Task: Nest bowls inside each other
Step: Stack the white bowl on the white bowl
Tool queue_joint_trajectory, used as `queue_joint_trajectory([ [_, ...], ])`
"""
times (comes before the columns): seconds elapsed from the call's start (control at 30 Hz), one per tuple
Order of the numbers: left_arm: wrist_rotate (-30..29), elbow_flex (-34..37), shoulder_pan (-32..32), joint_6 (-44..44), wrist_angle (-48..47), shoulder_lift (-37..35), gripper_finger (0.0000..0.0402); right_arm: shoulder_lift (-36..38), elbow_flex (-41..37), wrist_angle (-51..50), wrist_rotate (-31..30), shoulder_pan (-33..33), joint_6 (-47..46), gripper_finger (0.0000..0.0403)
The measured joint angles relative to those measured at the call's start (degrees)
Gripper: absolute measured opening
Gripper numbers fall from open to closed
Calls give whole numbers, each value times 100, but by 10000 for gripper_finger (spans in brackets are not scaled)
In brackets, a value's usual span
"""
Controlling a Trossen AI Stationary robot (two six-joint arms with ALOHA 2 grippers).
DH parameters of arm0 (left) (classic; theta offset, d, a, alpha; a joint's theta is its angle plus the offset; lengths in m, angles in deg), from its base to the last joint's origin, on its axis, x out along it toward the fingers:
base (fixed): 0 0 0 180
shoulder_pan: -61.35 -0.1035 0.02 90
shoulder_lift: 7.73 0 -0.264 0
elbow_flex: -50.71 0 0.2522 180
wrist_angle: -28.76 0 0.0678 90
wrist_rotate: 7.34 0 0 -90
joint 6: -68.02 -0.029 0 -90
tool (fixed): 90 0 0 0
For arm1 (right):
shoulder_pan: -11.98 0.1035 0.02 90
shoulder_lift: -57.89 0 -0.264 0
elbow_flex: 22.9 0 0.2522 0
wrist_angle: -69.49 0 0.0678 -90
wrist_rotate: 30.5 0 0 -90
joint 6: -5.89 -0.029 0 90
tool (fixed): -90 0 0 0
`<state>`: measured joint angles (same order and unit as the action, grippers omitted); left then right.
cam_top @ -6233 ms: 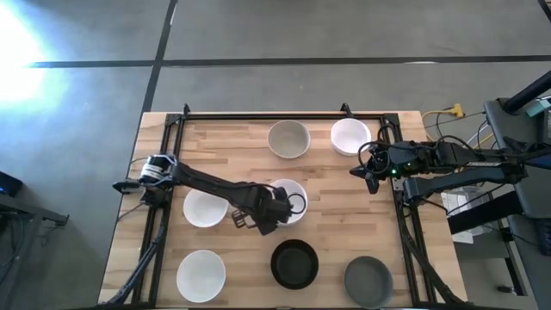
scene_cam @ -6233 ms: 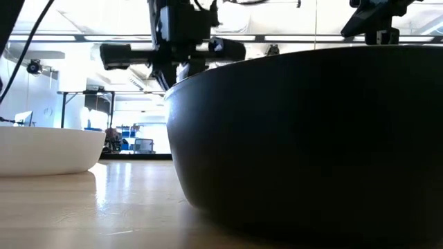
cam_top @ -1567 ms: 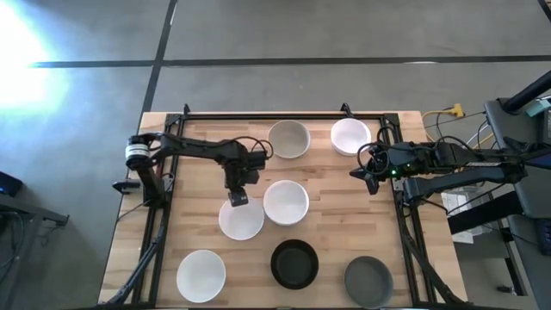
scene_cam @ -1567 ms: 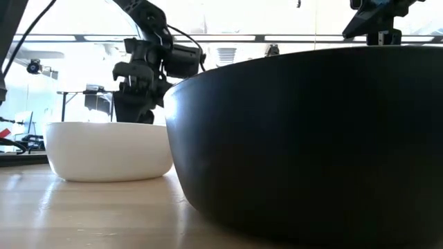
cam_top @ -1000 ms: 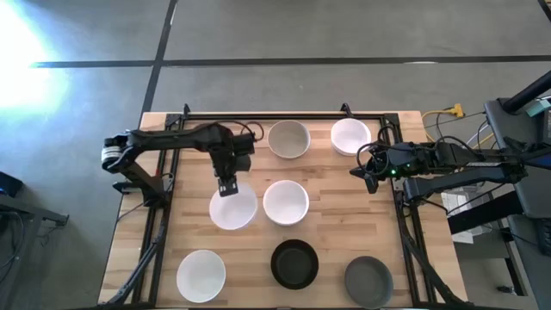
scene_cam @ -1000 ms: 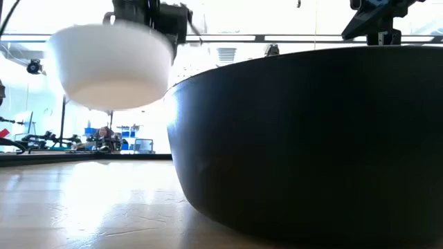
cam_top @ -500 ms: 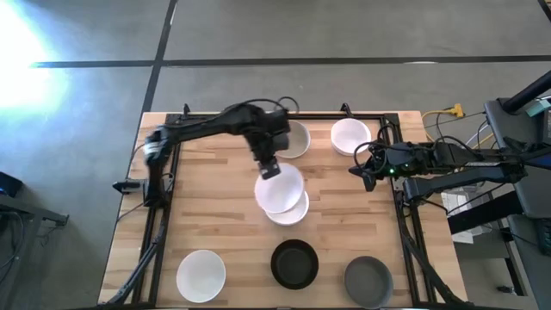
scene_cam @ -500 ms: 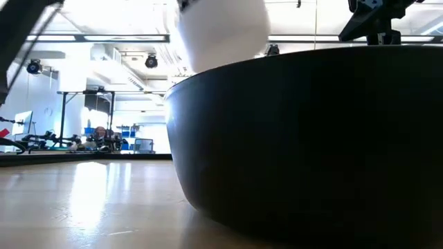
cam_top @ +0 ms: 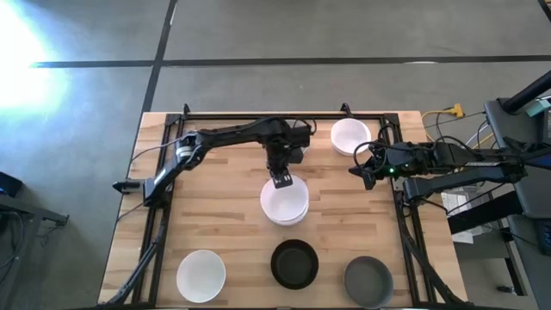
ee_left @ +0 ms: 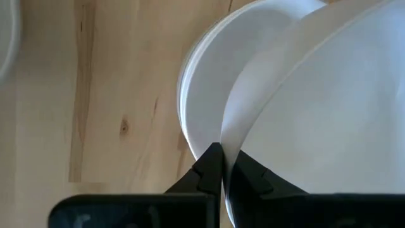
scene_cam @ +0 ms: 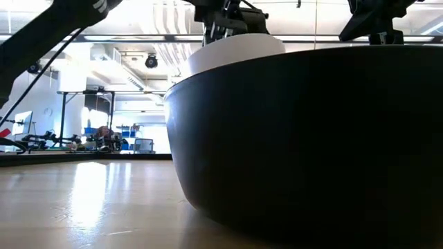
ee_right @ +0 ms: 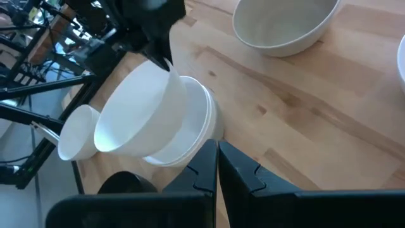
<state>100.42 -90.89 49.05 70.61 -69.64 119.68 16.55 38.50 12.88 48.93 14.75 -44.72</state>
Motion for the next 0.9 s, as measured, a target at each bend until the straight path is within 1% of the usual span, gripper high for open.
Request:
queue_joint_trajectory([
  [0.13,-172,18,44,14,55,133,0,0,0,0,2,0,1,9],
  [0.3,-189,17,64,182,315,252,0,1,0,-5,8,0,4,9],
  [0.4,-354,14,69,262,283,341,0,7,0,-9,49,0,4,9],
  [0.7,-423,103,100,274,-37,470,0,4,0,-22,172,0,114,9],
  [0.9,-459,110,110,156,-9,470,0,4,0,-24,172,0,162,9],
])
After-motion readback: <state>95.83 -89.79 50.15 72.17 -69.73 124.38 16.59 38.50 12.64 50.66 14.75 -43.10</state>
